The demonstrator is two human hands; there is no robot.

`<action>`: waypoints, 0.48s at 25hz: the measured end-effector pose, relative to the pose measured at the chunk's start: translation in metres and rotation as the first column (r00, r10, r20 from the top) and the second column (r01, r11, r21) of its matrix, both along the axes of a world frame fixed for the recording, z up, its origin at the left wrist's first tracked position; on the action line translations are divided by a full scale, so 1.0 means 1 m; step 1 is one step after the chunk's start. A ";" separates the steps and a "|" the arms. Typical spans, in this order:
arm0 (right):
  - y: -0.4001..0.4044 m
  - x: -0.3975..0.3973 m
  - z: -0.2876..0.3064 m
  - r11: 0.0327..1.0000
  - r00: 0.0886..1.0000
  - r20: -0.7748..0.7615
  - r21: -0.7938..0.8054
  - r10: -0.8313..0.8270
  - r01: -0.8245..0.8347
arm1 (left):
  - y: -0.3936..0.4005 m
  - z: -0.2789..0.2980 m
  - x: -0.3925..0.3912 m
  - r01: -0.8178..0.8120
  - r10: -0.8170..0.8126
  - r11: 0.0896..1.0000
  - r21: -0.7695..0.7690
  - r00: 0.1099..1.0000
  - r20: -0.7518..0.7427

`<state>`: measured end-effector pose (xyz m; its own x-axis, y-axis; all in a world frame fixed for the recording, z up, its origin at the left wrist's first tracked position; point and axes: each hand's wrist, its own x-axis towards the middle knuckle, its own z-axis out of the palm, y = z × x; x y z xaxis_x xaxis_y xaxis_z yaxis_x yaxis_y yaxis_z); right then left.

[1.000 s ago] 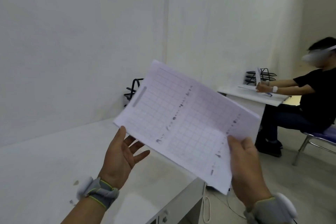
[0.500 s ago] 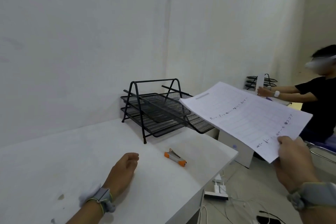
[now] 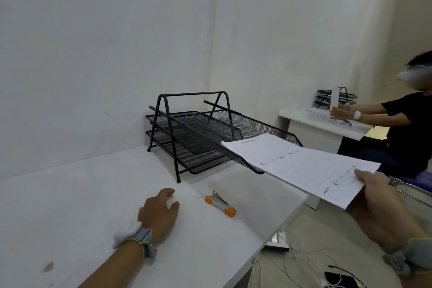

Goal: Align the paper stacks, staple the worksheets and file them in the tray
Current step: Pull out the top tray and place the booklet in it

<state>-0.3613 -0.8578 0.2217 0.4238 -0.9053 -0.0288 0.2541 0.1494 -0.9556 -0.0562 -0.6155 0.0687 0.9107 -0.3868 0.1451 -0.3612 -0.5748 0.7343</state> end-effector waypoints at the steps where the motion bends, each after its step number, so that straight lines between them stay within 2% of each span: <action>1: -0.001 0.000 0.003 0.999 0.999 0.003 -0.013 0.038 -0.038 | -0.003 -0.001 0.003 -0.019 0.018 1.000 0.020 0.999 0.027; 7: -0.017 0.018 0.010 0.973 0.973 0.009 0.001 0.230 -0.230 | -0.023 -0.006 0.022 -0.041 0.031 0.996 0.073 0.990 0.135; 12: -0.027 0.044 0.003 0.978 0.979 -0.056 -0.054 0.197 -0.200 | -0.034 -0.003 0.036 -0.023 0.009 0.997 0.078 0.984 0.178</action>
<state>-0.3169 -0.8852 0.2244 0.5944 -0.8042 -0.0034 0.1769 0.1349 -0.9749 -0.0207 -0.6492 0.0654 0.8797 -0.3889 0.2738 -0.4713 -0.6360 0.6111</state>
